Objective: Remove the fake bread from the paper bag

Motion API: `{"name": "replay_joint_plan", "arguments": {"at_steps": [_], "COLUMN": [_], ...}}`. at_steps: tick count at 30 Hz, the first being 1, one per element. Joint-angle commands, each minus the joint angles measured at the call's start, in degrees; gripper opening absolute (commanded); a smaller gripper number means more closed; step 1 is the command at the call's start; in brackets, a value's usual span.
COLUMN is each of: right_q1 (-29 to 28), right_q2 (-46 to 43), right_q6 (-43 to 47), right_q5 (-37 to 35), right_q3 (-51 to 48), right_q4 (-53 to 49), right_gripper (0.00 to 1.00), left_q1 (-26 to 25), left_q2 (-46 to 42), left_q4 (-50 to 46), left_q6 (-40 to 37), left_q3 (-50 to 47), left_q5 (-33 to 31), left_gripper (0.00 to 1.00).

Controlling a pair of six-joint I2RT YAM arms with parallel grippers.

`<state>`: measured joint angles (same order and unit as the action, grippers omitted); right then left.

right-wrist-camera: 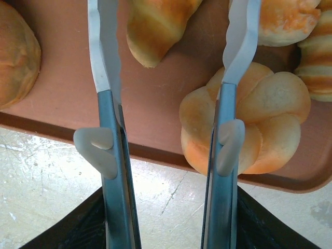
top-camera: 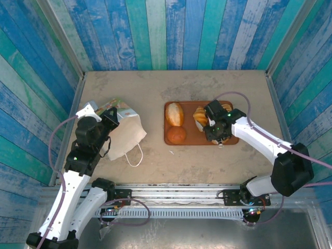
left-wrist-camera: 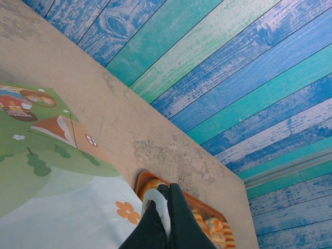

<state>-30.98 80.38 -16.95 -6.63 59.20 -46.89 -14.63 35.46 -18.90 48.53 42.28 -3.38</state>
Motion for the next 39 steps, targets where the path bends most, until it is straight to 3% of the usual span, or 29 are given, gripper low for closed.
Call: {"name": "replay_joint_plan", "arguments": {"at_steps": [1, 10, 23, 30, 33, 39], "right_q1": [0.2, 0.3, 0.2, 0.0, -2.0, -11.2], "right_q2": [-3.9, -11.1, -25.1, -25.5, -24.7, -22.2], "right_q6": [0.1, 1.1, 1.3, 3.7, 4.6, 9.8], "right_q5": [-1.6, -0.1, 9.2, 28.1, 31.0, 28.4], "right_q3": [1.4, 1.0, -4.7, -4.4, -4.2, -3.1], "right_q4": [0.2, 1.8, 13.9, 19.7, 21.6, 22.7], "right_gripper": [0.55, 0.54, 0.51, 0.46, 0.44, 0.44], "left_q1": [-0.1, 0.0, 0.0, -0.1, 0.0, 0.0], "left_q2": [-0.1, 1.0, -0.2, -1.2, -1.4, -1.5], "left_q4": [0.2, 0.6, -0.7, -1.2, -1.5, -2.1], "left_q6": [0.5, 0.8, 0.4, 0.2, 0.3, 0.3], "left_q3": [-0.5, 0.0, 0.8, 1.0, 1.2, 1.6], "left_q5": [-0.4, 0.7, 0.5, -0.1, -0.1, -0.4], "left_gripper": [0.0, 0.0, 0.0, 0.0, 0.0, 0.0]}}
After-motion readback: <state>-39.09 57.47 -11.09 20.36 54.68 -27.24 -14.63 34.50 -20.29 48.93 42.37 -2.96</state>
